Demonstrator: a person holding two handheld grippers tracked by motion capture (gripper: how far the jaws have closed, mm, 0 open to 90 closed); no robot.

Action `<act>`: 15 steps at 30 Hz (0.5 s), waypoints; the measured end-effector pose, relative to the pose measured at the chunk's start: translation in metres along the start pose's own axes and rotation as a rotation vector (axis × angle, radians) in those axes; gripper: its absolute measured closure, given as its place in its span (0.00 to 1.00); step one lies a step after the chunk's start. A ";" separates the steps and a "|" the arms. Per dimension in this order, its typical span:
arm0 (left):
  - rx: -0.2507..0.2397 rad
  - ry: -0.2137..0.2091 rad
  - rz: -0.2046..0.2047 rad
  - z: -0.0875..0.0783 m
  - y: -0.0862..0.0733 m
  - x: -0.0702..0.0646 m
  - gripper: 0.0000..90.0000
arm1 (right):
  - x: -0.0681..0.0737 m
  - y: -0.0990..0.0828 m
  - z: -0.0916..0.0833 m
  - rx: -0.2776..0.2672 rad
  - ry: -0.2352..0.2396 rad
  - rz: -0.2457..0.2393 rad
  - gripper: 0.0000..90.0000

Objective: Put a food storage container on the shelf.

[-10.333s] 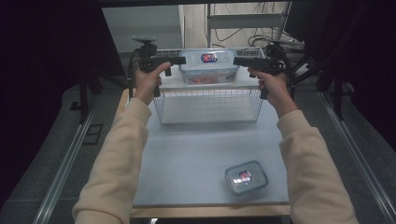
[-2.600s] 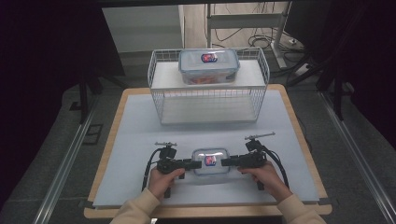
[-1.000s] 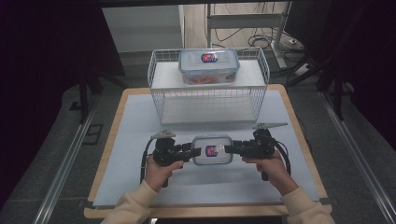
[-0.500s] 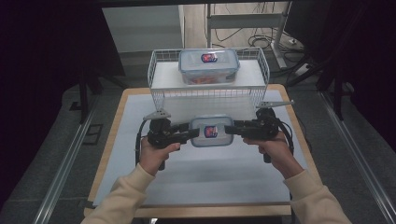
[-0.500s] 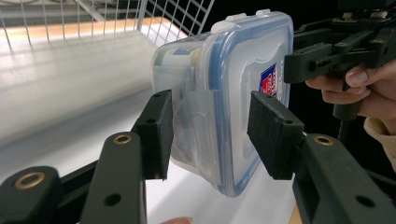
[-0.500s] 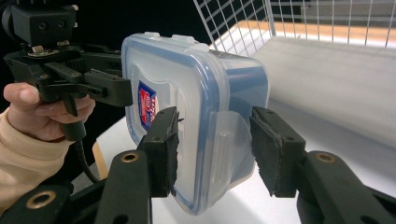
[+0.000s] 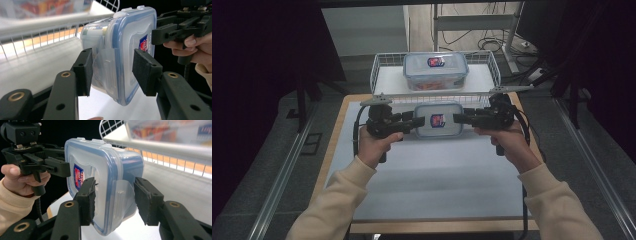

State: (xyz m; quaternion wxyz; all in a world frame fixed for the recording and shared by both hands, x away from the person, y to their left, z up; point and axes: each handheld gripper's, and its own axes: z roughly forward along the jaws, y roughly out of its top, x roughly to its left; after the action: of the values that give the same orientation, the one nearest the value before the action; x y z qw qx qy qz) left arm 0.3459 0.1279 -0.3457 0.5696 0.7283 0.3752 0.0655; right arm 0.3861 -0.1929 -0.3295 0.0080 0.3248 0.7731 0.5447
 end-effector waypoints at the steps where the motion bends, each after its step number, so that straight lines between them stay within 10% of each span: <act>1: -0.003 0.001 0.005 0.000 0.004 0.001 0.58 | 0.000 0.004 0.000 -0.004 -0.001 -0.003 0.58; 15: -0.029 -0.005 0.033 -0.001 0.046 0.011 0.58 | -0.005 0.047 -0.004 -0.033 -0.014 -0.043 0.58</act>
State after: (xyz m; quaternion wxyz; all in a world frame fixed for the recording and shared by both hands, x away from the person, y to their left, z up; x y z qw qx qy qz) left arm 0.3747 0.1323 -0.3086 0.5799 0.7262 0.3609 0.0784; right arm 0.4116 -0.1894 -0.2901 0.0304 0.3119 0.7706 0.5550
